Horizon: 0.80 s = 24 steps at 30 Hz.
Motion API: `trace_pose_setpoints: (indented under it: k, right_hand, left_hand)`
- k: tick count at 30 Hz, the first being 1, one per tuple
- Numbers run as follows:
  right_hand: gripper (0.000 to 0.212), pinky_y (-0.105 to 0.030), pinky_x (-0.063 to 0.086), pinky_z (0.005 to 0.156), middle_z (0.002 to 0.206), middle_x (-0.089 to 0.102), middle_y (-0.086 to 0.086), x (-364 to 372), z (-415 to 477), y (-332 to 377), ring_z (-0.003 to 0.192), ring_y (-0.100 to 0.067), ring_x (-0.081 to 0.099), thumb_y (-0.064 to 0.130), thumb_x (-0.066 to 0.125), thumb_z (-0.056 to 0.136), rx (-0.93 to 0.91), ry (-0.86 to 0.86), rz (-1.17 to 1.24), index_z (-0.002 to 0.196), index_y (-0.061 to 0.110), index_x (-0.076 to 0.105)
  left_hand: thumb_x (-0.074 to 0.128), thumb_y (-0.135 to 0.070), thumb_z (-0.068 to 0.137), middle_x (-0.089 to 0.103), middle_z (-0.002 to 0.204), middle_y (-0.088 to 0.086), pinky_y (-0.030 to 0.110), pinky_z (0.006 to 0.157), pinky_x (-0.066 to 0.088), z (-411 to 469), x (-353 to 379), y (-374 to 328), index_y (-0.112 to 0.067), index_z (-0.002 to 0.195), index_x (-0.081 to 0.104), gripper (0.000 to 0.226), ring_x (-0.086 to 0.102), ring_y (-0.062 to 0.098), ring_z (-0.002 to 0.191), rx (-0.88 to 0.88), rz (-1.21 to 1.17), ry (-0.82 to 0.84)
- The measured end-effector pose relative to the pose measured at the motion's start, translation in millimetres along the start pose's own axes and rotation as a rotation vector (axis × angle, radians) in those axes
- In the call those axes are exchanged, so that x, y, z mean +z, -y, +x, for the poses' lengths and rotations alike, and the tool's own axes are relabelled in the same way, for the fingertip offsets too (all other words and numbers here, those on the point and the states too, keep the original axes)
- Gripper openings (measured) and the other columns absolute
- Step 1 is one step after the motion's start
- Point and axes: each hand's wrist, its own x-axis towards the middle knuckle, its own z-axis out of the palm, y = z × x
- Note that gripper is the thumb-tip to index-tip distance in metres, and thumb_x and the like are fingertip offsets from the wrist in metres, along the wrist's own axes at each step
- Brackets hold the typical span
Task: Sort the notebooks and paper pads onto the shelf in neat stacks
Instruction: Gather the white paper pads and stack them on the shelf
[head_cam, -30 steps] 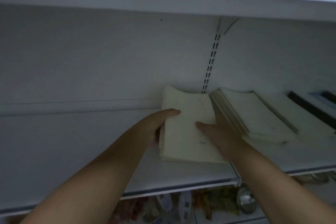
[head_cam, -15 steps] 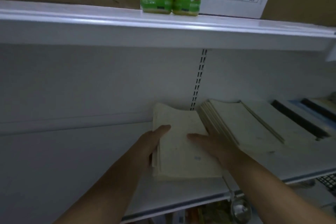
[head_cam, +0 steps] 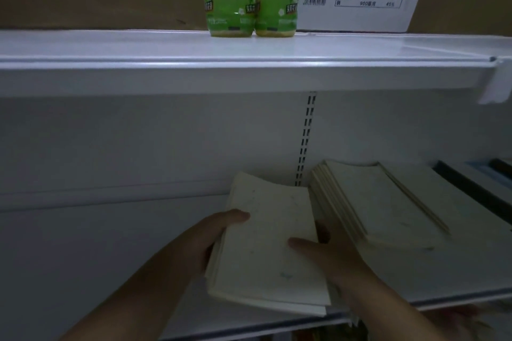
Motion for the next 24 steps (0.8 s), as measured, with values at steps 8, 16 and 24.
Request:
trace_pose_setpoints:
  k: [8, 16, 24]
  right_hand:
    - [0.124, -0.047, 0.047, 0.100, 0.145, 0.044, 0.003, -10, 28, -13, 0.123, -0.023, 0.052, 0.079, 0.076, 0.039, 0.051, -0.011, -0.077, 0.145, 0.033, 0.030]
    - [0.082, -0.035, 0.059, 0.074, 0.112, 0.070, -0.008, 12, 29, 11, 0.098, -0.025, 0.069, 0.047, 0.087, 0.054, 0.031, 0.361, 0.243, 0.124, 0.017, 0.057]
    - [0.113, -0.028, 0.057, 0.071, 0.111, 0.069, -0.005, 19, 34, 44, 0.101, -0.021, 0.067, 0.051, 0.093, 0.025, -0.358, 0.276, 0.284, 0.122, 0.011, 0.053]
  left_hand:
    - [0.073, -0.014, 0.043, 0.072, 0.100, 0.019, 0.037, 0.061, 0.056, -5, 5, 27, -0.007, 0.116, 0.064, 0.074, 0.070, 0.036, 0.084, 0.372, -0.060, -0.211]
    - [0.078, -0.019, 0.035, 0.073, 0.103, 0.001, 0.031, 0.061, 0.057, -42, -1, 35, -0.023, 0.120, 0.056, 0.088, 0.071, 0.022, 0.089, 0.716, -0.105, -0.278]
    - [0.075, -0.018, 0.049, 0.064, 0.120, -0.012, 0.022, 0.078, 0.054, -54, -14, 3, -0.012, 0.142, 0.033, 0.102, 0.061, 0.010, 0.112, 0.919, 0.212, -0.241]
